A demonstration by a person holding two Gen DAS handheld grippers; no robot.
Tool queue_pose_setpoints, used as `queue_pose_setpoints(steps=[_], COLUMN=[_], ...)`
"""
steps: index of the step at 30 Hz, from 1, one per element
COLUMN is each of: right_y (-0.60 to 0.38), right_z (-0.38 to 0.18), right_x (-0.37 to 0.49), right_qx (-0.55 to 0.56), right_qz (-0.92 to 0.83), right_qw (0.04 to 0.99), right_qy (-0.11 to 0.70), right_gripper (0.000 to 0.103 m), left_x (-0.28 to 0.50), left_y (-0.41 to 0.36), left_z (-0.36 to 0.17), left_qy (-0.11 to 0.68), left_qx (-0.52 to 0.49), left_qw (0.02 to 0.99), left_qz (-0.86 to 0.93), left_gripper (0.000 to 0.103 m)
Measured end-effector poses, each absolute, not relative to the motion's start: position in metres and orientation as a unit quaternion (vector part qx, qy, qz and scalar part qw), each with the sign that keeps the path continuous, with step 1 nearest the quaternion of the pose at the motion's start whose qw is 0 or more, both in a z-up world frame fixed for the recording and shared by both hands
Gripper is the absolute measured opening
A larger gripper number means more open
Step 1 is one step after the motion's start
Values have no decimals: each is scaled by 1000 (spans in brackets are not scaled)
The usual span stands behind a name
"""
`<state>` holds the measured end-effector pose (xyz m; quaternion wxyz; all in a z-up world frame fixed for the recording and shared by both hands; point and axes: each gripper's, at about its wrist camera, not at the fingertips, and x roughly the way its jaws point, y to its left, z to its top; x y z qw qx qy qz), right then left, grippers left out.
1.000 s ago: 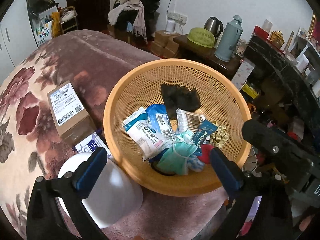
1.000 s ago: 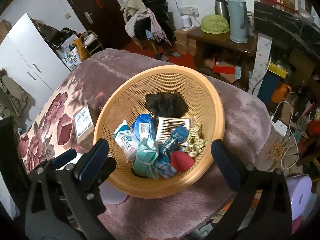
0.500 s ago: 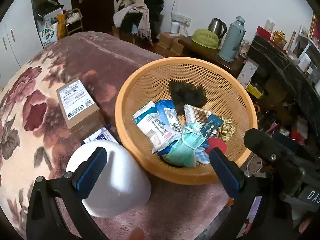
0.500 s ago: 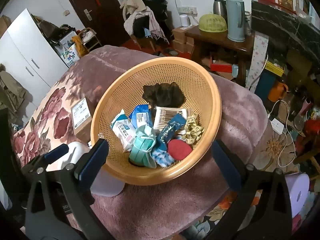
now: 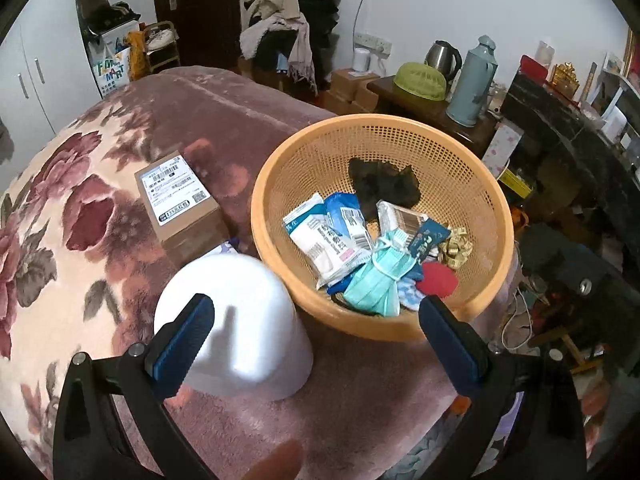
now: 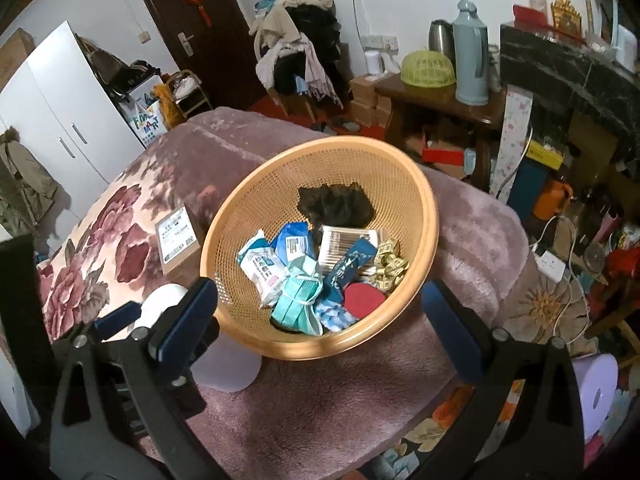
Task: Organize soft objects
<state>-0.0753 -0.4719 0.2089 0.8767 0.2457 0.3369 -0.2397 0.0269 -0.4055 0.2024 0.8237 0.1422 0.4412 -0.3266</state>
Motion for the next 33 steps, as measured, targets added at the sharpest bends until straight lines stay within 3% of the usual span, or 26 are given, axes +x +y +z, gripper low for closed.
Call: queue_pose_setpoints(steps=[33], right_y=[-431], right_z=[189], right_x=[-85], right_qx=[207], right_qz=[-240], right_qw=[873], right_qy=[371], right_gripper=[103], left_x=[26], left_y=[-330], left_z=[197], left_qy=[455], left_qx=[77], left_qw=[837], left_qz=[-293], left_gripper=[101])
